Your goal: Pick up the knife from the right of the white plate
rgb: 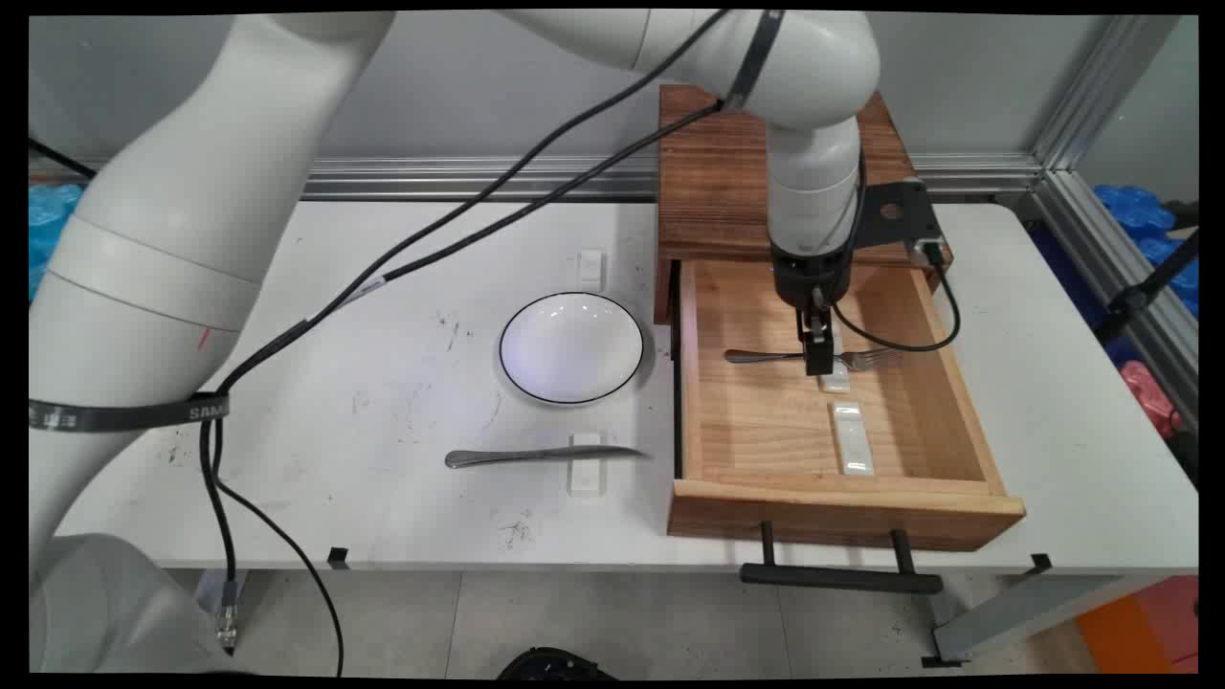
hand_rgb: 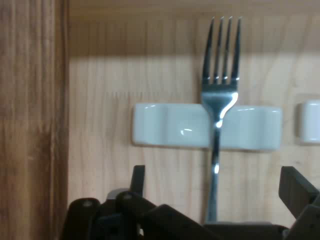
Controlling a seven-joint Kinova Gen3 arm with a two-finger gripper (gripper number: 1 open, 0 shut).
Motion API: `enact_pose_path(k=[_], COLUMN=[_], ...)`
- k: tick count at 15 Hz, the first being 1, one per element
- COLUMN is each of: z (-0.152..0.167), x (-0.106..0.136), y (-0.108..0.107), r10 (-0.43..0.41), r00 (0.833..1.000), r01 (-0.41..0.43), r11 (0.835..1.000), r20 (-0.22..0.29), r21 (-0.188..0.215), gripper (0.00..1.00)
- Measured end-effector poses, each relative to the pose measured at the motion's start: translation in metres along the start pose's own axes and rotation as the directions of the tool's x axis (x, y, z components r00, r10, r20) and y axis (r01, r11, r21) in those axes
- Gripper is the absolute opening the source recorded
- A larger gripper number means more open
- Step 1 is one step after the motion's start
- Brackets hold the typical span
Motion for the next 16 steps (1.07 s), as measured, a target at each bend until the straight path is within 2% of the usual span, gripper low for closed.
enact_pose_path(k=[5, 10, 13, 16], z=[-0.038, -0.086, -0.11, -0.134], x=[-0.008, -0.031, -0.051, -0.082], y=[0.01, 0.021, 0.027, 0.037], r10=[-0.011, -0.03, -0.04, -0.047], r00=[0.999, 0.998, 0.997, 0.995], r01=[0.011, 0.03, 0.041, 0.048], r11=[1.0, 0.999, 0.999, 0.999], r20=[-0.03, -0.059, -0.072, -0.084], r21=[0.001, 0.011, 0.015, 0.009], gripper=[1.0, 1.0, 1.0, 1.0])
